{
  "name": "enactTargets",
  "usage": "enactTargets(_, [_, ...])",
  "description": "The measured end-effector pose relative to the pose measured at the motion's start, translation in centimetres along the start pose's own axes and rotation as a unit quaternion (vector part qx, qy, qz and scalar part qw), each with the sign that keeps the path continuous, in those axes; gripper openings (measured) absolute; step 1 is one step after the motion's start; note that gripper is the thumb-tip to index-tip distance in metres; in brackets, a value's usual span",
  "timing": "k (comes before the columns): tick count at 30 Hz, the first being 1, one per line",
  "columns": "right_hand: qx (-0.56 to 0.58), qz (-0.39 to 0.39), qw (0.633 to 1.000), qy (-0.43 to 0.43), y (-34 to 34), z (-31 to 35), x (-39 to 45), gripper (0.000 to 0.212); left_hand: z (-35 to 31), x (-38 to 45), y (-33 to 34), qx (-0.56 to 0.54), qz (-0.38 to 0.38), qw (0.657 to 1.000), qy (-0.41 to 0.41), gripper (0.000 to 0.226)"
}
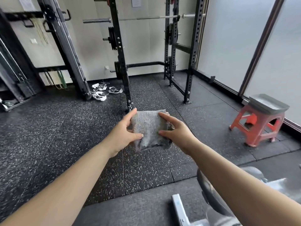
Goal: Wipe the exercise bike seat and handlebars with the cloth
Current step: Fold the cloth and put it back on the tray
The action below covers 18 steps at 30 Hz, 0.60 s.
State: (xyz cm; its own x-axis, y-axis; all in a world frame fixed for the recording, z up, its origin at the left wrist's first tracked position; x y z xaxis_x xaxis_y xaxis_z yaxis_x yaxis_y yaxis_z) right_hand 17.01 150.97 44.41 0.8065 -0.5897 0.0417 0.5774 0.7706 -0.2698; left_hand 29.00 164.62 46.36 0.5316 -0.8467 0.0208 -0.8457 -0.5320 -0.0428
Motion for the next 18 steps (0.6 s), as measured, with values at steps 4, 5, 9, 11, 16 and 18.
enactTargets(4, [0.003,0.0,1.0,-0.008,-0.3,0.4,7.2,0.07,-0.5,6.9,-3.3,-0.022,-0.022,1.0,0.002,0.071])
enactTargets(5, [-0.003,-0.001,1.0,-0.009,-0.6,0.6,8.8,0.07,-0.6,8.5,-4.0,-0.04,-0.036,0.999,-0.001,0.067])
enactTargets(9, [-0.007,-0.006,1.0,-0.003,-1.9,1.0,14.4,0.071,-1.1,14.9,-5.7,-0.088,-0.07,0.993,-0.018,0.076])
enactTargets(11, [-0.008,-0.022,1.0,-0.003,-3.0,0.8,17.3,0.072,-1.3,18.5,-5.8,-0.082,-0.061,0.995,-0.018,0.078])
enactTargets(16, [0.016,-0.079,0.997,0.016,-7.3,-1.3,25.4,0.074,-1.2,29.2,-4.7,-0.061,0.001,0.998,-0.006,0.076])
enactTargets(18, [0.014,-0.108,0.994,0.027,-9.3,-2.5,28.7,0.071,-0.6,34.1,-4.2,-0.068,0.03,0.997,-0.015,0.074])
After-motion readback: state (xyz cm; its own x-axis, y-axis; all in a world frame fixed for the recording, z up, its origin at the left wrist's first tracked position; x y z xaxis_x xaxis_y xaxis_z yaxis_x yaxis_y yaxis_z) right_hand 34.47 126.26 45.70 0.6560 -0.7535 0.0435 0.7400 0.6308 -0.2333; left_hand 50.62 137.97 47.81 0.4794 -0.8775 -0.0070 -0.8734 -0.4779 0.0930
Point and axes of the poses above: each hand's wrist, its own x-axis towards the middle knuckle, its own y-axis out of the palm, z = x × y, the point moved 7 cm from there along x, towards the middle knuckle, and after that the axes turned 13 degrees about -x, right-handed, at the moved point
